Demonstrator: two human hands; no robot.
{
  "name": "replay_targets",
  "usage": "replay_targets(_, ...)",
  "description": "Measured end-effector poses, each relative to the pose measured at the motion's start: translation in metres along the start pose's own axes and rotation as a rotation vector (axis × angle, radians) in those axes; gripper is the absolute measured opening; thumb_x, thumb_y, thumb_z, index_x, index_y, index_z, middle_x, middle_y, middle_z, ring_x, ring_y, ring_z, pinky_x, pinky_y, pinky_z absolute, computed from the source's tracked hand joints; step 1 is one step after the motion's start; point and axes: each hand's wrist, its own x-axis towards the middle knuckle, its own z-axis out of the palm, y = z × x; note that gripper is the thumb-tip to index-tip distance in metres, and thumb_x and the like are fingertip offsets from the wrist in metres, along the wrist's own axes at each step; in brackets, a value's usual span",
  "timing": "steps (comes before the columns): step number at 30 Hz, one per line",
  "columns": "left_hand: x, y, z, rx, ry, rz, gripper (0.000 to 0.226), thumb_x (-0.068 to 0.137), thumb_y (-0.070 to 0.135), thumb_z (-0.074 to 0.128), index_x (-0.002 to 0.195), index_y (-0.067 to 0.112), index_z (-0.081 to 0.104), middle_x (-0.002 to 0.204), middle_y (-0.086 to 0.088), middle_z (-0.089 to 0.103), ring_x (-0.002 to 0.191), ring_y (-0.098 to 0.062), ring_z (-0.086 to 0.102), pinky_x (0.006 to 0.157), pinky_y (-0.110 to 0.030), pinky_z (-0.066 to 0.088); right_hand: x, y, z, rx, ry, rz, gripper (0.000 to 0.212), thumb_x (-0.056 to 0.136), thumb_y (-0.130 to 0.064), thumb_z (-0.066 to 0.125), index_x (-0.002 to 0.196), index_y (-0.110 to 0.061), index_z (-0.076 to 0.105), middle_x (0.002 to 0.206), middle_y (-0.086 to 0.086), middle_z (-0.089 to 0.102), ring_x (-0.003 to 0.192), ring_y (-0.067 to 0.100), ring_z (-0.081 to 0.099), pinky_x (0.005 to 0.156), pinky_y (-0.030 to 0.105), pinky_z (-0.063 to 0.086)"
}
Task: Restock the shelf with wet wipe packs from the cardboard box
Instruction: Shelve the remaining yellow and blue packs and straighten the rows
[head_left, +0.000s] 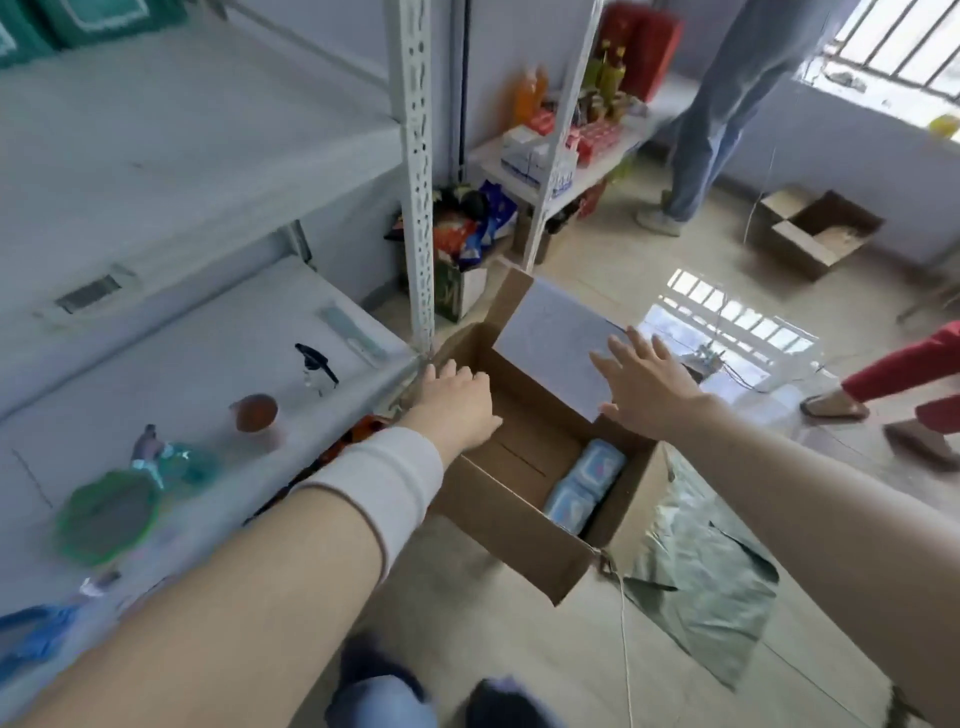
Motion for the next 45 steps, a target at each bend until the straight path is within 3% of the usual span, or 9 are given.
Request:
replay_targets(4, 0.028, 0.047, 0.054, -0.055, -0.137, -0.001, 0.061, 0.095, 0.043, 0.042, 0.145, 0.012, 0.028, 0.153, -0.009, 0.029, 0.145, -0.028, 0.016, 0.118, -0.045, 0.014, 0.012, 0.041, 0.062, 0.006, -0.129, 0.002, 0.074, 0.094, -0.044, 0.045, 0.151, -0.019, 0.007, 0.159, 0.008, 0.007, 0.146, 0.033, 0.002, 0.119, 0.044, 0.01)
replay_targets(12, 0.12, 0.103, 0.167, -0.216, -0.348, -0.036, 0.051, 0.095, 0.039, 0.043, 0.135, 0.009, 0.038, 0.146, -0.012, 0.038, 0.143, -0.031, 0.021, 0.116, -0.043, 0.017, 0.078, 0.075, 0.188, -0.072, -0.399, -0.177, 0.074, 0.095, -0.043, 0.044, 0.151, -0.014, 0.006, 0.158, 0.01, 0.008, 0.146, 0.033, 0.005, 0.118, 0.043, 0.01)
replay_targets(20, 0.171, 0.138, 0.225, -0.385, -0.551, -0.164, 0.053, 0.093, 0.042, 0.047, 0.135, 0.012, 0.038, 0.144, -0.009, 0.042, 0.139, -0.028, 0.028, 0.112, -0.04, 0.024, 0.129, 0.094, 0.257, 0.03, -0.602, -0.257, 0.075, 0.094, -0.041, 0.046, 0.151, -0.016, 0.004, 0.159, 0.009, 0.007, 0.147, 0.03, 0.004, 0.118, 0.038, 0.011)
replay_targets(25, 0.226, 0.16, 0.28, -0.56, -0.647, -0.283, 0.057, 0.091, 0.039, 0.054, 0.136, 0.01, 0.035, 0.138, -0.014, 0.045, 0.13, -0.03, 0.04, 0.105, -0.037, 0.032, 0.204, 0.099, 0.323, -0.009, -0.616, -0.366, 0.08, 0.091, -0.045, 0.05, 0.151, -0.014, 0.007, 0.157, 0.014, 0.011, 0.146, 0.032, 0.007, 0.117, 0.038, 0.017)
replay_targets(31, 0.289, 0.176, 0.391, -0.658, -0.744, -0.424, 0.065, 0.083, 0.049, 0.059, 0.134, 0.012, 0.04, 0.132, -0.014, 0.05, 0.122, -0.032, 0.048, 0.099, -0.038, 0.042, 0.3, 0.075, 0.417, -0.238, -0.568, -0.578, 0.086, 0.089, -0.037, 0.057, 0.15, -0.011, 0.002, 0.156, 0.019, 0.006, 0.143, 0.034, 0.014, 0.111, 0.038, 0.026)
replay_targets(35, 0.306, 0.17, 0.44, -0.598, -0.831, -0.402, 0.082, 0.069, 0.051, 0.073, 0.131, 0.01, 0.038, 0.129, -0.012, 0.049, 0.116, -0.029, 0.051, 0.093, -0.033, 0.044, 0.341, 0.059, 0.455, -0.334, -0.533, -0.748, 0.074, 0.093, -0.023, 0.05, 0.15, -0.006, 0.005, 0.149, 0.018, 0.024, 0.135, 0.033, 0.03, 0.106, 0.037, 0.032)
replay_targets(38, 0.321, 0.159, 0.448, -0.549, -0.886, -0.329, 0.089, 0.062, 0.053, 0.078, 0.129, 0.011, 0.036, 0.125, -0.011, 0.05, 0.112, -0.027, 0.053, 0.088, -0.032, 0.044, 0.358, 0.049, 0.473, -0.497, -0.533, -0.85, 0.08, 0.086, -0.027, 0.062, 0.146, -0.002, 0.015, 0.142, 0.016, 0.032, 0.132, 0.032, 0.033, 0.107, 0.041, 0.031)
replay_targets(41, 0.332, 0.147, 0.451, -0.576, -0.981, -0.269, 0.084, 0.055, 0.061, 0.078, 0.121, 0.017, 0.049, 0.117, -0.002, 0.061, 0.102, -0.022, 0.061, 0.085, -0.028, 0.049, 0.371, 0.039, 0.474, -0.575, -0.574, -0.928, 0.092, 0.069, -0.041, 0.077, 0.137, -0.003, 0.028, 0.135, 0.014, 0.037, 0.125, 0.03, 0.04, 0.106, 0.041, 0.032)
replay_targets(45, 0.338, 0.13, 0.441, -0.683, -1.0, -0.238, 0.074, 0.06, 0.053, 0.08, 0.122, 0.019, 0.056, 0.117, 0.002, 0.064, 0.103, -0.018, 0.062, 0.089, -0.026, 0.05, 0.375, 0.037, 0.471, -0.526, -0.624, -0.919, 0.097, 0.064, -0.038, 0.082, 0.137, -0.004, 0.029, 0.137, 0.016, 0.035, 0.125, 0.031, 0.041, 0.106, 0.039, 0.031)
